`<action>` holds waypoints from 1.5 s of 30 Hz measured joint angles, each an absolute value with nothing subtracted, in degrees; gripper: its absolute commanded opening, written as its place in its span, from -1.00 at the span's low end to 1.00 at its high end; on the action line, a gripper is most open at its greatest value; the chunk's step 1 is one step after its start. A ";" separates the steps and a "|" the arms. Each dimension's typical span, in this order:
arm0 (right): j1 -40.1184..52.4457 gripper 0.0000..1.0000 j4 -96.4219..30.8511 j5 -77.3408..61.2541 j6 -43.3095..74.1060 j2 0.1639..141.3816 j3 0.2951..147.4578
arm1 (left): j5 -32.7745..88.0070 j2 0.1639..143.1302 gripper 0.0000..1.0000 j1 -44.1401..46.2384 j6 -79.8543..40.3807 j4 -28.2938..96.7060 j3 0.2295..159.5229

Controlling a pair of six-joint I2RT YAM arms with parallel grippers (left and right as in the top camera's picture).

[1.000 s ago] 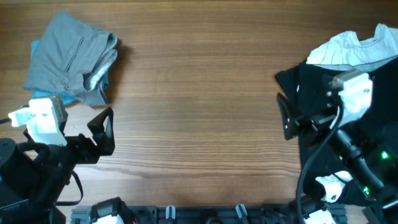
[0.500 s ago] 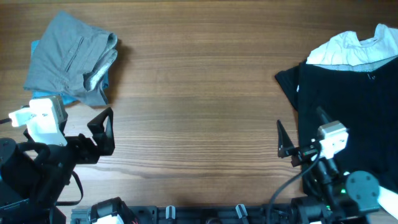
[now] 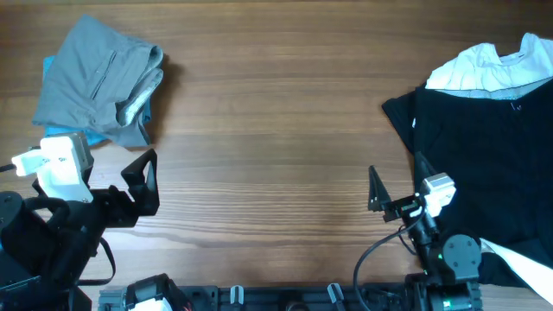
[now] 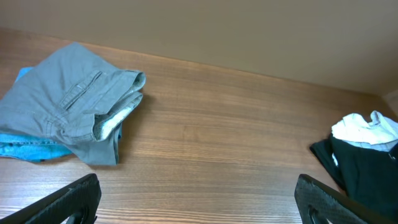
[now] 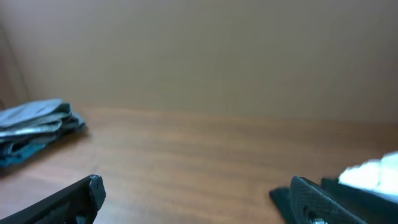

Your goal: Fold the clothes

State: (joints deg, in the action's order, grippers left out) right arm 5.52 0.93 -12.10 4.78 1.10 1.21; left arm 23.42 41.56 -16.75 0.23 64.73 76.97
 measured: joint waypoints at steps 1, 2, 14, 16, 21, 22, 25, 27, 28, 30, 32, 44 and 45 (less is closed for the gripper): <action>5.52 1.00 0.89 -12.25 4.95 1.10 0.64 | 23.40 41.56 1.00 -16.75 0.23 64.71 76.97; 5.52 0.99 0.60 -12.36 5.13 1.10 0.34 | 23.42 41.56 1.00 -16.75 0.23 64.71 76.97; 5.50 1.00 0.95 -13.08 5.41 1.10 0.34 | 23.42 41.56 1.00 -16.75 0.23 64.71 76.97; 5.50 0.99 0.95 -13.08 5.41 1.10 0.34 | 23.42 41.56 1.00 -16.75 0.23 64.71 76.97; 5.50 1.00 0.95 -13.08 5.41 1.10 0.34 | 23.42 41.56 1.00 -16.75 0.23 64.71 76.97; 5.50 0.99 0.95 -13.08 5.41 1.10 0.34 | 23.40 41.56 1.00 -16.75 0.23 64.71 76.97; 5.50 0.99 0.95 -13.08 5.41 1.10 0.34 | 23.42 41.56 1.00 -16.75 0.23 64.73 76.97; 5.50 0.99 0.95 -13.08 5.41 1.10 0.34 | 23.42 41.56 1.00 -16.75 0.23 64.73 76.97; 5.50 0.99 0.95 -13.08 5.41 1.10 0.34 | 23.42 41.56 1.00 -16.75 0.23 64.79 76.97; 5.50 1.00 0.97 -13.08 5.41 1.10 0.34 | 23.40 41.56 1.00 -16.75 0.23 65.95 76.97; 5.50 0.99 0.95 -13.08 5.41 1.10 0.34 | 22.37 41.54 1.00 -15.84 0.38 66.65 76.93; 5.50 0.99 0.93 -13.10 5.80 1.10 0.34 | 18.17 29.63 1.00 -6.31 0.78 39.31 60.55; 5.50 0.99 0.95 -13.10 5.82 1.10 0.34 | 17.80 27.44 1.00 -6.00 0.80 36.51 57.08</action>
